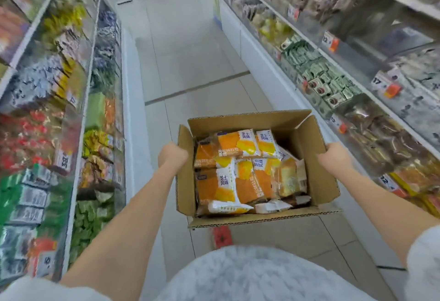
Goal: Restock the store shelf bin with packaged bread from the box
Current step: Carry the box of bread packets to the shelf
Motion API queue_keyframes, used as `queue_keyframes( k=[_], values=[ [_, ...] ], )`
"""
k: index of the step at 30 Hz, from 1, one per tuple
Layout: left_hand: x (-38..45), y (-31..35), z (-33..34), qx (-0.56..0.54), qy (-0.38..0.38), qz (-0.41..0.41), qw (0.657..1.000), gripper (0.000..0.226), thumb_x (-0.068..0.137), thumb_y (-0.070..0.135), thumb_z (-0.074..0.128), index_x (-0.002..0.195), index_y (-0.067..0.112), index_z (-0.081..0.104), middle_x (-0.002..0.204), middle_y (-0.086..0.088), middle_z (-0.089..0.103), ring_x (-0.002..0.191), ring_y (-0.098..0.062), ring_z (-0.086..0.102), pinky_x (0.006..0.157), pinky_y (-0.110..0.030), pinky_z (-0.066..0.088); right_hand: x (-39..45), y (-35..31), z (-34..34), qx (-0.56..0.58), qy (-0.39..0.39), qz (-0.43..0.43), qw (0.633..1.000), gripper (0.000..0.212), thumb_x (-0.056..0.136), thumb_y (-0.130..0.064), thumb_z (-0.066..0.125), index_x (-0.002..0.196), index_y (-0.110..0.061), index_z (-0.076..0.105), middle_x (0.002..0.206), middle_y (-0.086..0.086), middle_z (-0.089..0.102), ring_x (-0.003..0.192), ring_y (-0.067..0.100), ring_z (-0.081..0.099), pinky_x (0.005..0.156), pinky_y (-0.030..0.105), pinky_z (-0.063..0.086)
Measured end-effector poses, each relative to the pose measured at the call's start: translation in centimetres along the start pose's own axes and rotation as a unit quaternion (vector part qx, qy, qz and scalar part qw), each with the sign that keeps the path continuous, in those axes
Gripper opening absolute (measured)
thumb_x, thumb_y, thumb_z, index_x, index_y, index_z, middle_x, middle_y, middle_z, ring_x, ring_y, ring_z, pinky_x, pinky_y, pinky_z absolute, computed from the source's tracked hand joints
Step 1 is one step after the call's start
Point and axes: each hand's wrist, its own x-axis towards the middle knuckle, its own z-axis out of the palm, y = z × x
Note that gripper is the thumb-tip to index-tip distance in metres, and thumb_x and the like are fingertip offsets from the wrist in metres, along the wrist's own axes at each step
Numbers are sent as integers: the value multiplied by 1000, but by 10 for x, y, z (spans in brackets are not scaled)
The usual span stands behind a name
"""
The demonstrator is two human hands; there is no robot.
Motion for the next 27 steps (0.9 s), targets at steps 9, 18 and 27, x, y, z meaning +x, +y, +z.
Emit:
queue_keyframes(
  k=[9,18,27],
  values=[
    [198,149,-19,43,-34,109,993,25,86,0,47,64,11,38,66,-6,44,58,-17,43,45,-24,31,128,-88,0,48,53,92,993,24,84,-6,60,87,17,58,66,22,55,54,31,51,47,33,41],
    [341,312,27,105,-67,205,971,29,84,-1,47,62,12,34,63,-3,38,63,-19,43,47,-25,30,265,-119,2,88,68,186,976,20,87,-1,54,95,17,62,89,33,63,60,34,49,75,52,50],
    [406,424,75,155,-122,262,945,24,81,-2,46,63,11,37,67,-5,44,67,-23,49,53,-29,37,329,-101,10,118,105,245,957,10,88,-4,56,82,1,62,75,16,60,62,26,49,54,30,38]
  ],
)
